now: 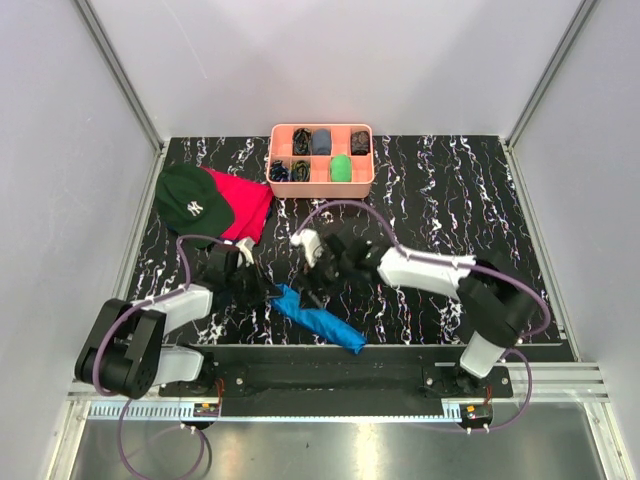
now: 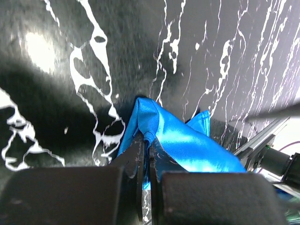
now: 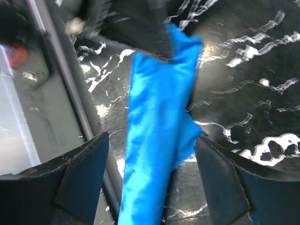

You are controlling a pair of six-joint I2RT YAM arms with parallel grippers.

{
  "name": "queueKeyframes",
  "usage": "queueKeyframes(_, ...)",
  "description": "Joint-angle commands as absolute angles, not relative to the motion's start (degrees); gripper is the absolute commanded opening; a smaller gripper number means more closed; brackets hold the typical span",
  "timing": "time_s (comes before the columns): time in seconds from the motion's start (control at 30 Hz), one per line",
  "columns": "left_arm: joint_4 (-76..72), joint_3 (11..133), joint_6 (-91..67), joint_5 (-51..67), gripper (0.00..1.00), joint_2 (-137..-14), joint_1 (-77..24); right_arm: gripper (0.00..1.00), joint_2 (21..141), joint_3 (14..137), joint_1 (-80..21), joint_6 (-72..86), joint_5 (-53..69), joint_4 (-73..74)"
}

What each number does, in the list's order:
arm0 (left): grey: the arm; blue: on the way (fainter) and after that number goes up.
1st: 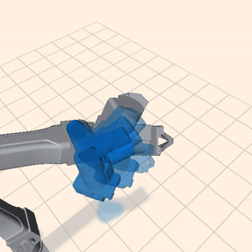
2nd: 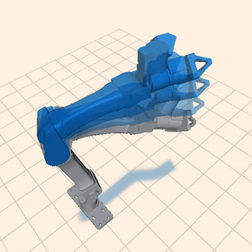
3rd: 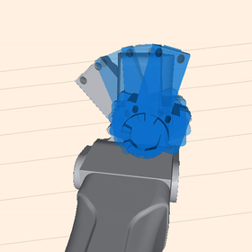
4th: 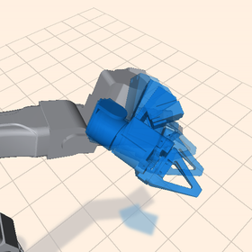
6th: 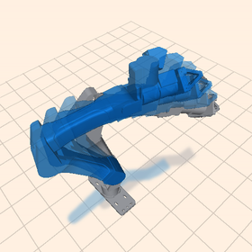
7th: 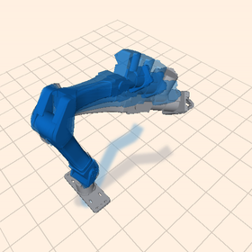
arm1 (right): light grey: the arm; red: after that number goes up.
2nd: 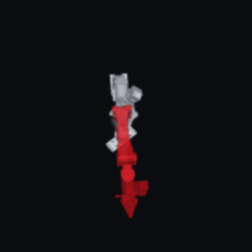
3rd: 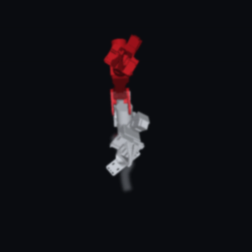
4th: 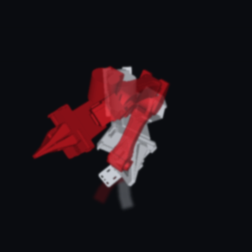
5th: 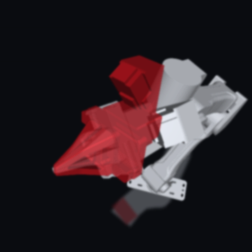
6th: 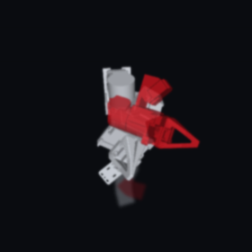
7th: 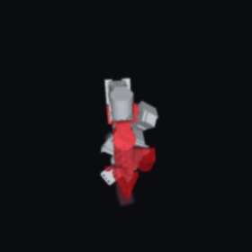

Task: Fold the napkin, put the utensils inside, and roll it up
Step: Roll the napkin with the utensil

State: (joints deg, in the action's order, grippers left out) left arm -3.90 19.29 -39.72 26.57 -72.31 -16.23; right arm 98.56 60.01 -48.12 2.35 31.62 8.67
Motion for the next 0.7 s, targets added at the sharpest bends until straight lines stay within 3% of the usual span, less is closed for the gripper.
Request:
queueKeyframes(0.0, 1.75, 22.41, -39.46, 24.87, 0.0, -76.11, -15.82, 0.82, 93.78, 57.31, -58.26, -6.06, 6.79, 9.14)
queueKeyframes(0.2, 2.81, 24.78, -39.29, 25.75, 0.0, -78.66, -15.47, 0.77, 93.69, 56.86, -67.58, -9.84, -4.12, 8.97)
queueKeyframes(0.5, 4.13, 25.75, -38.76, 25.58, 0.0, -78.4, -15.38, 0.59, 98.69, 57.74, -68.64, -9.93, -1.94, 9.76)
queueKeyframes(0.67, 4.13, 25.75, -38.67, 25.84, 0.0, -78.14, -15.38, 0.59, 100.46, 57.92, -68.55, -9.49, -1.67, 10.28)
